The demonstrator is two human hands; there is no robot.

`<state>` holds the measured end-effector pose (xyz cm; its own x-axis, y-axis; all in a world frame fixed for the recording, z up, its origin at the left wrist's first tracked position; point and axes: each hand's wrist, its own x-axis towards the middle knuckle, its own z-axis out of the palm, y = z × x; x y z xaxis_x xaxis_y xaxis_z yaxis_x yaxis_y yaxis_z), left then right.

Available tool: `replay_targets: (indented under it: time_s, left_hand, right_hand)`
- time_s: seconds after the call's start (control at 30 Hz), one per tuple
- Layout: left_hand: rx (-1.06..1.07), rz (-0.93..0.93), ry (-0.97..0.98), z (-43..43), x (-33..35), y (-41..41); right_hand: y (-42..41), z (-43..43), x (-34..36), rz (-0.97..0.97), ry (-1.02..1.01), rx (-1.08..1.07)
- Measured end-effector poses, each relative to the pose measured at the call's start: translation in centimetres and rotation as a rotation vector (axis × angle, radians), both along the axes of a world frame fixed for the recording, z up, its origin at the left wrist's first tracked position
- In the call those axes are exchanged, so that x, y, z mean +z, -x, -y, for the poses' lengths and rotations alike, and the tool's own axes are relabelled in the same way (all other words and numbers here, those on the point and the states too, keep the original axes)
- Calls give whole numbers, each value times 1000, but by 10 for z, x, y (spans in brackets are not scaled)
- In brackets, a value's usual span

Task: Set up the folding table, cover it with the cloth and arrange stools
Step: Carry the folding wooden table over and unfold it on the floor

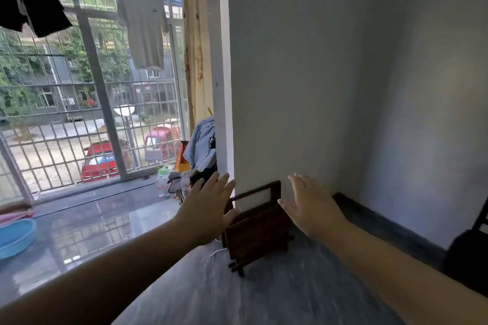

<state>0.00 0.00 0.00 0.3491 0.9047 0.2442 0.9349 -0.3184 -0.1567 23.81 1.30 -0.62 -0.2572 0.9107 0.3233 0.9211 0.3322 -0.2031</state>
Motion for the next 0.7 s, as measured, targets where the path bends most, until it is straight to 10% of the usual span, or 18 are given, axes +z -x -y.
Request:
replay_targets:
  time_s: [0.7]
  left_hand:
    - [114, 50, 223, -278, -158, 142]
  right_hand:
    - [178, -286, -154, -39, 199, 45]
